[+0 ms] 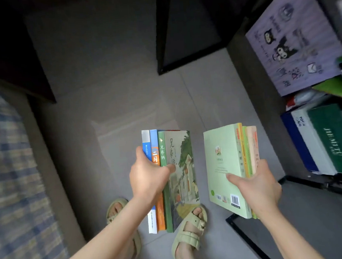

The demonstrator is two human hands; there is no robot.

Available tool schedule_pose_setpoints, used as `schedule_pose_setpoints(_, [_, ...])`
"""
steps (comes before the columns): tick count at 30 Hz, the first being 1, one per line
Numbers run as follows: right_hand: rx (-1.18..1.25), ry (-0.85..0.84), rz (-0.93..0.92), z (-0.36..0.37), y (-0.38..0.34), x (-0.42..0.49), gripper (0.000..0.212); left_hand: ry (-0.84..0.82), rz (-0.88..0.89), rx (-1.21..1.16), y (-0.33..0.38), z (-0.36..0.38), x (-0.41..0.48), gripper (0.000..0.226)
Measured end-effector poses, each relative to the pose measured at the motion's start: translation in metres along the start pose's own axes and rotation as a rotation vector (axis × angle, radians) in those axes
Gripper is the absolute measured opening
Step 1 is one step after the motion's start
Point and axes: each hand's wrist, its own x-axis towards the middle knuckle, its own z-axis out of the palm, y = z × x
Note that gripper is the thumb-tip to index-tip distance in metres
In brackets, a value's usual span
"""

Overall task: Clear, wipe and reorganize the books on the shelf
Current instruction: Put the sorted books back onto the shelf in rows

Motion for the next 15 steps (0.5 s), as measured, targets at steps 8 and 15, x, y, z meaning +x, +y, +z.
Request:
schedule_pose_setpoints(8, [0.202,0.28,-0.097,-0.263,-0.086,-0.148,0.049,-0.105,0.458,0.068,0.214,-0.158,-0.171,0.043])
schedule_pose_setpoints(15, [0.501,0.616,-0.095,-0.443,-0.118,-0.285,0.055,-0.086,0.905,0.043,0.374,-0.258,-0.323,0.045])
